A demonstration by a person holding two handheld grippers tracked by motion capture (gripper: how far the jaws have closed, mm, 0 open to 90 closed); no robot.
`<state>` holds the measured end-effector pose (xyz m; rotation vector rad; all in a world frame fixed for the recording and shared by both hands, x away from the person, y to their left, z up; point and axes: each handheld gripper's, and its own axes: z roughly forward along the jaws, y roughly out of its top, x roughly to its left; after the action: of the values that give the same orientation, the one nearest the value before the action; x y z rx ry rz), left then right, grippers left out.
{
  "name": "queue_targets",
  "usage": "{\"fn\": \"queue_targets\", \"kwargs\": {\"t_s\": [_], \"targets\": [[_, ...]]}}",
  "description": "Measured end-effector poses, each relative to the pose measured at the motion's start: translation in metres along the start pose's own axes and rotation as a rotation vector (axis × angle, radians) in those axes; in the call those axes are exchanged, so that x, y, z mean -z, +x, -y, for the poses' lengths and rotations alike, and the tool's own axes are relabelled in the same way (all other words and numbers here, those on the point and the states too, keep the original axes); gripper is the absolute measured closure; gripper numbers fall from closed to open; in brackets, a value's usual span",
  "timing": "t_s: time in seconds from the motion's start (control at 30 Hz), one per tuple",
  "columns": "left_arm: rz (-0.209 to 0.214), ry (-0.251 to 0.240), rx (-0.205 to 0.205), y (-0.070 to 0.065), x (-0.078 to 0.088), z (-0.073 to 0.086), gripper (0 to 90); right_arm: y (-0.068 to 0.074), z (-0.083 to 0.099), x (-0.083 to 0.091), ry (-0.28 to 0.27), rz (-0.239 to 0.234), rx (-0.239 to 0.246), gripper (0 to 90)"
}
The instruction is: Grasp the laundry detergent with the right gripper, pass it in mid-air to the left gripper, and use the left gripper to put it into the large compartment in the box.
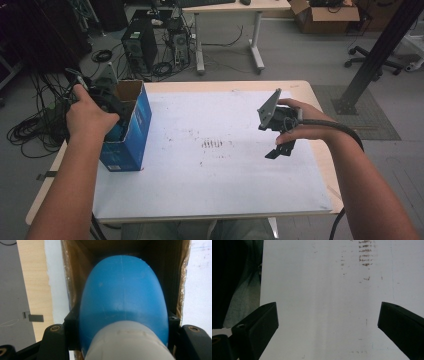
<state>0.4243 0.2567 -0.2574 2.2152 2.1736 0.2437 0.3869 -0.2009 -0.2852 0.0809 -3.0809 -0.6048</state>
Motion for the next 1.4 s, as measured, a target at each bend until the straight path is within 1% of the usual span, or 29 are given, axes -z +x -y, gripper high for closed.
{"fn": "queue_targets", "kwargs": {"t_s": [0.17, 0.23, 0.33, 0.4, 0.67, 0.87, 0.9, 1.1, 1.23, 1.4], "targets": [[0.006, 0.009, -0.004, -0.001, -0.007, 0.001, 38.3, 0.001, 0.002, -0.001, -0.001, -0.003, -0.001, 3.5], [0.004, 0.012, -0.003, -0.001, -0.010, 0.001, 38.3, 0.001, 0.003, -0.002, -0.003, -0.002, -0.003, 3.3], [-0.001, 0.021, -0.012, -0.001, -0.014, 0.001, 38.3, 0.001, 0.004, -0.002, -0.005, -0.001, -0.004, 3.3], [0.002, 0.018, -0.011, -0.001, -0.017, 0.002, 38.3, 0.002, 0.004, -0.002, -0.005, -0.001, -0.003, 3.6], [-0.001, 0.017, -0.016, -0.003, -0.022, 0.003, 38.3, 0.003, 0.005, -0.004, -0.008, -0.003, -0.004, 3.6], [0.011, 0.026, -0.014, -0.001, -0.028, 0.003, 38.3, 0.004, 0.006, -0.005, -0.008, -0.004, -0.005, 3.5], [0.011, 0.025, -0.015, -0.001, -0.029, 0.003, 38.2, 0.004, 0.006, -0.005, -0.006, -0.005, 0.000, 3.5], [0.011, 0.023, -0.019, -0.002, -0.029, 0.003, 38.2, 0.004, 0.005, -0.006, -0.006, -0.005, -0.002, 3.5], [0.011, 0.012, -0.019, -0.001, -0.030, 0.004, 38.2, 0.004, 0.004, -0.007, -0.004, -0.005, -0.001, 3.5], [-0.001, 0.001, -0.029, -0.003, -0.031, 0.004, 37.6, 0.004, 0.004, -0.005, -0.006, -0.003, -0.001, 3.5]]}}
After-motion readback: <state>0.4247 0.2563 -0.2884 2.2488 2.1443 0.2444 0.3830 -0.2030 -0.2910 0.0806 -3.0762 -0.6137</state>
